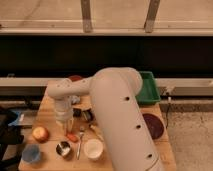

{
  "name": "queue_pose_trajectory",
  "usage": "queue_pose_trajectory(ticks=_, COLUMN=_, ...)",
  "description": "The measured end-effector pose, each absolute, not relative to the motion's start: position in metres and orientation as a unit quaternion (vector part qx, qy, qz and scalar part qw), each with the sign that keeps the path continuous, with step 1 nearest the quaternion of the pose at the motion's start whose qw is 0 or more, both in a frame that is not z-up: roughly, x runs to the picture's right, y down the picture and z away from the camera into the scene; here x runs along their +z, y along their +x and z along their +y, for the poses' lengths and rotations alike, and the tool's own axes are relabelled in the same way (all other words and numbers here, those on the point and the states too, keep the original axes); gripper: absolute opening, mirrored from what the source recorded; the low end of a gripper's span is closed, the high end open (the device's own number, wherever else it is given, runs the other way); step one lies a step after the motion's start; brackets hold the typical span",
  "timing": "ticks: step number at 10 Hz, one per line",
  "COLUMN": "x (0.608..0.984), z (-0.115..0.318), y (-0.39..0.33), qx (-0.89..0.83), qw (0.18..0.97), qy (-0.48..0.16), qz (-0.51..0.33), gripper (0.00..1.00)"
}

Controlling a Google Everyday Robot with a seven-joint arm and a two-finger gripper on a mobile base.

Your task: Place pepper in paper cup

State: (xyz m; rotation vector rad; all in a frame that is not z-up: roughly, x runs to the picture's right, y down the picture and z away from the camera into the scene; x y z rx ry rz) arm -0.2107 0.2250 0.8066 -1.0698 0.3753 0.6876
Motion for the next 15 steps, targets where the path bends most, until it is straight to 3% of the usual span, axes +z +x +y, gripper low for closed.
queue_pose_trajectory(ticks=10, x=0.812, z=0.196, y=-0.214, qx=0.334, qw=0.798, qy=-0.472, qz=0.169, gripper=0.00)
queue_pose_trajectory(ticks=15, x=0.786, z=0.145, y=-0.179, qx=0.420, qw=0.796, qy=-0.421, qz=0.115, gripper=0.00)
